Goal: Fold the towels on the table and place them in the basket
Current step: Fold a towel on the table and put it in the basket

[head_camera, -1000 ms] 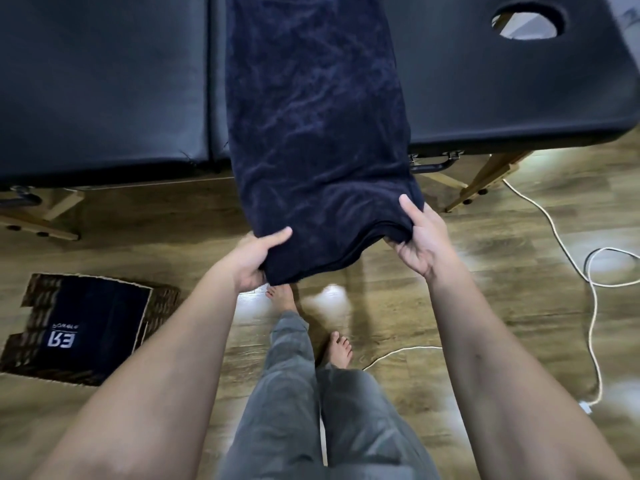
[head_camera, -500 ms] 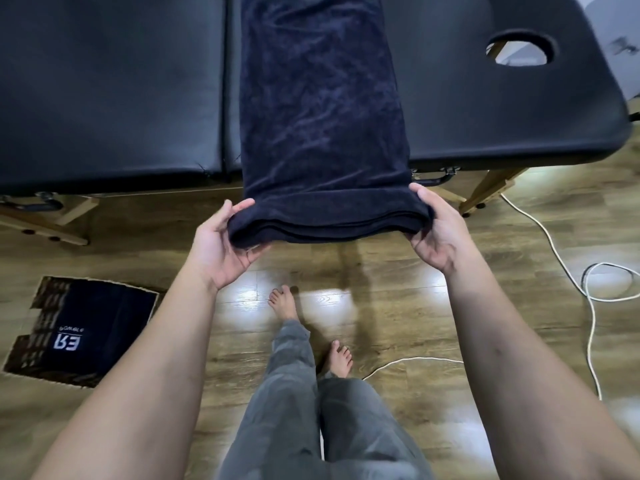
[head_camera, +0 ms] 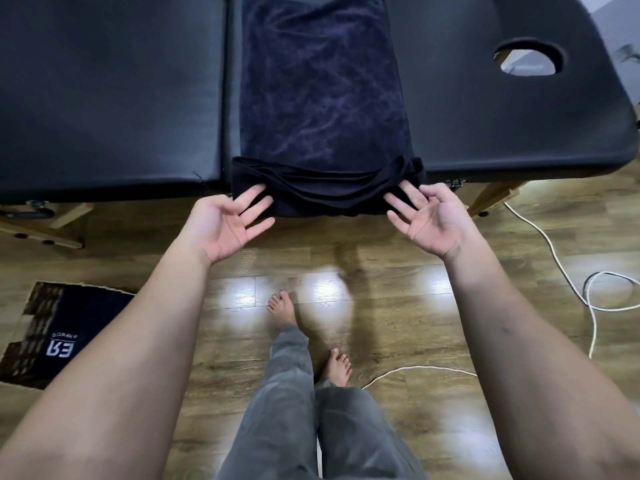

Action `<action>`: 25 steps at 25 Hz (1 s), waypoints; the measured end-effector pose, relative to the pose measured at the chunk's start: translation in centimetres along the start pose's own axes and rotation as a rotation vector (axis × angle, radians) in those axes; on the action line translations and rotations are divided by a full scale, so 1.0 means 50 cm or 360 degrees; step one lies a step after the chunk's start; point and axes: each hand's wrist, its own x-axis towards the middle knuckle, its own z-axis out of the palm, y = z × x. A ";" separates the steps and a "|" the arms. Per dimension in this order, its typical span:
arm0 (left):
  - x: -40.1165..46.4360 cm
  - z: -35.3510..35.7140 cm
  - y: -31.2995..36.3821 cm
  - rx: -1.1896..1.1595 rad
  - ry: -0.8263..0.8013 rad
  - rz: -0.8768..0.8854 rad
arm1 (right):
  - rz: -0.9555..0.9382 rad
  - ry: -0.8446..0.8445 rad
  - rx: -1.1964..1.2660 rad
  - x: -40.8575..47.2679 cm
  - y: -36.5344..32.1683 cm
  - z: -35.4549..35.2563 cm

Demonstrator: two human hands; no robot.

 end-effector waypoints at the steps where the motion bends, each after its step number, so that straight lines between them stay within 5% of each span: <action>1: 0.015 0.008 0.001 0.0171 0.0067 0.0010 | -0.0007 0.0048 -0.0085 0.014 0.005 0.005; 5: 0.057 0.032 -0.004 0.0907 0.0556 0.0047 | -0.0207 0.0425 -0.0637 0.063 0.021 0.017; 11: 0.052 -0.013 -0.039 0.1027 0.0812 -0.0059 | -0.0394 0.0597 -0.1069 0.072 0.030 -0.007; 25: 0.049 0.016 -0.052 0.0306 0.0944 -0.0081 | -0.0190 0.0575 -0.0672 0.073 0.037 -0.011</action>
